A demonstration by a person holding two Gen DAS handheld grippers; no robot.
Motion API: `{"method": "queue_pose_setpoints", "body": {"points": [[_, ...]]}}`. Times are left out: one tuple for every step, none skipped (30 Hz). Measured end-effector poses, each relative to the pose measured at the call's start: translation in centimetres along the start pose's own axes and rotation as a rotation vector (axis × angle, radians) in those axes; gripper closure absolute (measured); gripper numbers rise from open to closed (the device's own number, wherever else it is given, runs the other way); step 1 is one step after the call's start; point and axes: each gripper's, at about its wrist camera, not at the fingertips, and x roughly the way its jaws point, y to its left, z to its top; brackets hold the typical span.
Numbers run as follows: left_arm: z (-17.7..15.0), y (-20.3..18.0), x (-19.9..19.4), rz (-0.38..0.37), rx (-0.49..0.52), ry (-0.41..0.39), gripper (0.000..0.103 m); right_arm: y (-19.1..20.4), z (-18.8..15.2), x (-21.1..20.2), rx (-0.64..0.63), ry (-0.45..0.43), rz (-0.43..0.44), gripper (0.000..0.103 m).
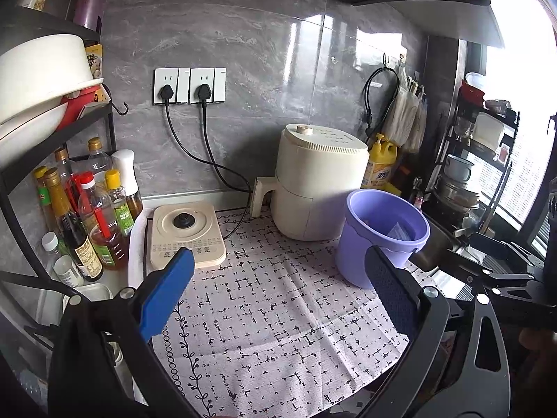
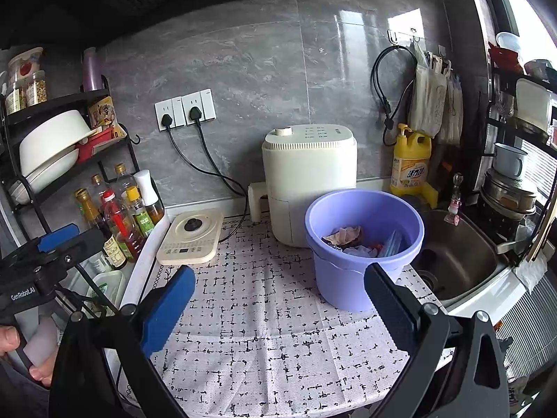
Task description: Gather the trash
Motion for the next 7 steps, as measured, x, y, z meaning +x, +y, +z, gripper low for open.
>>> {"method": "queue_pose_setpoints", "body": {"points": [[0.0,0.1,0.1,0.001,-0.004,0.002,0.006,0.0,0.0,0.1,0.000,0.002,0.000,0.008],[0.0,0.2,0.3,0.000,-0.009,0.005,0.006,0.0,0.0,0.3,-0.001,0.004,0.000,0.008],[-0.1,0.3,0.4,0.000,-0.013,0.009,0.006,0.0,0.0,0.4,-0.002,0.006,0.001,0.008],[-0.1,0.4,0.6,0.002,-0.016,0.013,0.006,0.0,-0.1,0.5,-0.004,0.008,0.000,0.008],[-0.2,0.5,0.8,0.006,-0.019,0.016,0.006,0.0,-0.1,0.6,-0.007,0.010,0.001,0.008],[-0.3,0.7,1.1,0.011,-0.024,0.022,0.006,0.0,-0.2,0.9,-0.013,0.015,0.001,0.008],[-0.4,0.9,1.4,0.020,-0.031,0.031,0.006,0.0,-0.2,1.3,-0.020,0.026,0.000,0.008]]}}
